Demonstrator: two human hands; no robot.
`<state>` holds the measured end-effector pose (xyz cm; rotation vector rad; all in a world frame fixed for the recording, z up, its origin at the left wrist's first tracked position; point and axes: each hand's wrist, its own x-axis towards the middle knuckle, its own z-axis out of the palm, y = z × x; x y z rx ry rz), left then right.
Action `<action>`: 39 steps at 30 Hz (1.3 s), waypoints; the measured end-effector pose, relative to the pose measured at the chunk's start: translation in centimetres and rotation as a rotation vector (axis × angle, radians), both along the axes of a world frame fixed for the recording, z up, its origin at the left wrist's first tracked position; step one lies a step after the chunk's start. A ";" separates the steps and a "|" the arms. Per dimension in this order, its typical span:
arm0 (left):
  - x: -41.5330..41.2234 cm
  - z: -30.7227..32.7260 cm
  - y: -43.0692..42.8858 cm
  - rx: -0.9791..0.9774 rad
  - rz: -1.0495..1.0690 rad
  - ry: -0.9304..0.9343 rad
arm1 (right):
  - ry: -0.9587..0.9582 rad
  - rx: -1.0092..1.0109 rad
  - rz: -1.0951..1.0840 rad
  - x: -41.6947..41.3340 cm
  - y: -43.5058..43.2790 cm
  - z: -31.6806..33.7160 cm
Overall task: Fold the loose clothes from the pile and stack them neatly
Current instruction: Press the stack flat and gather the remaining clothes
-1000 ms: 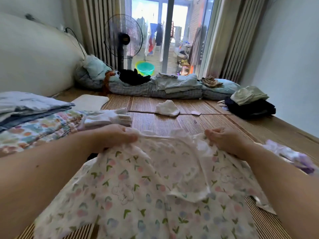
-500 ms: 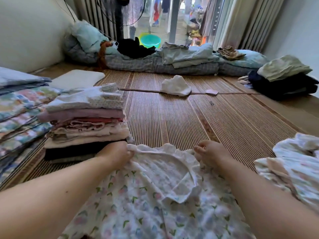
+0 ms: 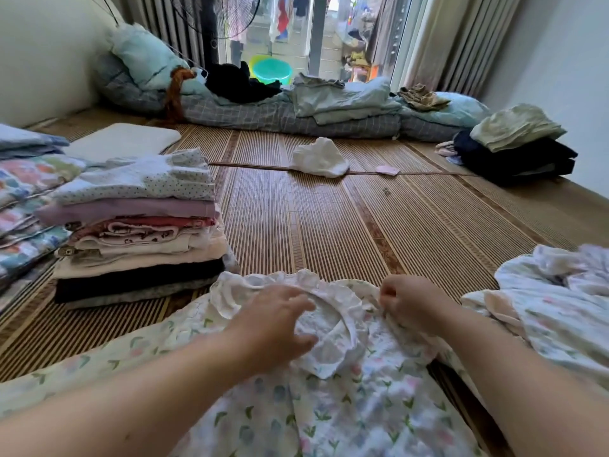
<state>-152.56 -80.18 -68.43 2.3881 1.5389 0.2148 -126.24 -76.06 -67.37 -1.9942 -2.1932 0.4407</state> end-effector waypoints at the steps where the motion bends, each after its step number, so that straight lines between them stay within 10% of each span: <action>1: 0.6 -0.3 -0.1 -0.041 -0.032 0.056 | 0.058 -0.022 -0.032 0.0 0.4 0.5; 19: 9.8 -0.2 1.8 -0.266 0.265 -0.388 | -0.460 -0.057 -0.321 6.4 -14.0 1.0; 28: 7.7 2.2 4.6 -0.150 0.416 -0.517 | 0.739 0.202 -0.689 13.1 -6.6 8.5; 35: 8.1 1.5 6.3 -0.210 0.296 -0.164 | 0.142 0.177 -0.629 13.7 -0.6 6.8; 39: 7.6 1.8 6.6 -0.157 0.192 -0.062 | 0.163 0.176 -0.595 11.4 -0.3 7.6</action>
